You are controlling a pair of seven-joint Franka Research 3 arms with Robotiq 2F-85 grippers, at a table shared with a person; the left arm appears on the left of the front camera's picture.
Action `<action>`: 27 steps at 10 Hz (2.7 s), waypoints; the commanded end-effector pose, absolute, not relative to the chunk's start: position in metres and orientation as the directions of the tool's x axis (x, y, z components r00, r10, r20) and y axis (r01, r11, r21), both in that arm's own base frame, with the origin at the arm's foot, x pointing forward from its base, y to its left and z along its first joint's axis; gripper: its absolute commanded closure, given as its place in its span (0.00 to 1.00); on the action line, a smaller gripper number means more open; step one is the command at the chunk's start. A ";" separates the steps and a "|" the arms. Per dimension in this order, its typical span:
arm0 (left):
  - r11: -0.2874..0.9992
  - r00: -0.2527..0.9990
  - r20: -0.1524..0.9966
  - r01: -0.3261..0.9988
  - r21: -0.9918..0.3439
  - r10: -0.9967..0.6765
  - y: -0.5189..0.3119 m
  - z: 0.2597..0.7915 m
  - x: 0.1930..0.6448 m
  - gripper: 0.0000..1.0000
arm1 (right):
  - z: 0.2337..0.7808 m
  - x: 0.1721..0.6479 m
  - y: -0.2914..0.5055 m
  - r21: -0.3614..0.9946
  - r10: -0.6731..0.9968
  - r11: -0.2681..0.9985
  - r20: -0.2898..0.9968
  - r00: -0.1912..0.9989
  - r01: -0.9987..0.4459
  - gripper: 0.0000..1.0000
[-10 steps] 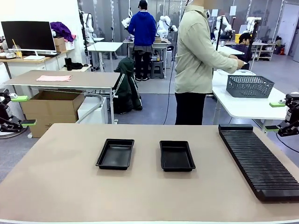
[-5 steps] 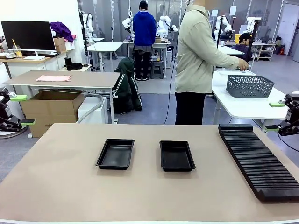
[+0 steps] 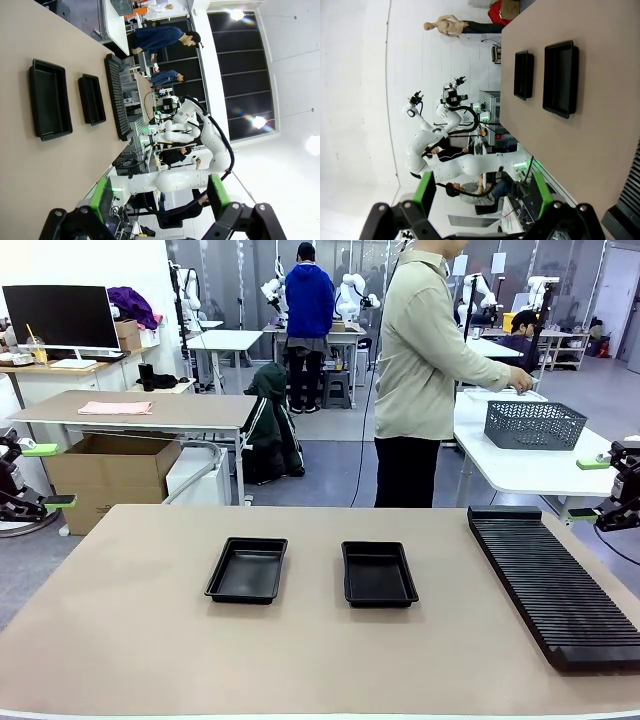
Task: Inspect and transfer BCBs to ESD trays.
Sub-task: Pick up the Blank PCB from the PCB Rack and place it in the left ESD tray.
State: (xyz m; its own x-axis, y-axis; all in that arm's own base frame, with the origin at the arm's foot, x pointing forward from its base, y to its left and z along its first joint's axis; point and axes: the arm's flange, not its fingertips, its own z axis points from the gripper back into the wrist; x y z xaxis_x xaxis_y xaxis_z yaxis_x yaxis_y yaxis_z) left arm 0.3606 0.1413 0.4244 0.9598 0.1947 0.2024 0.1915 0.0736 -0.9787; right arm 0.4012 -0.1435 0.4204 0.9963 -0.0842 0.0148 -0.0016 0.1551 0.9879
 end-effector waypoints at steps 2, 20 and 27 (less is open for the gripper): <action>0.074 0.960 0.202 0.191 -0.979 0.195 0.141 0.425 0.360 0.00 | 0.421 0.401 -0.143 0.988 -0.084 0.156 0.016 0.996 -0.003 0.00; 0.074 0.960 0.202 0.191 -0.979 0.195 0.141 0.425 0.360 0.00 | 0.421 0.401 -0.143 0.988 -0.084 0.156 0.016 0.996 -0.003 0.00; 0.074 0.960 0.202 0.191 -0.979 0.195 0.141 0.425 0.360 0.00 | 0.421 0.401 -0.143 0.988 -0.084 0.156 0.016 0.996 -0.003 0.00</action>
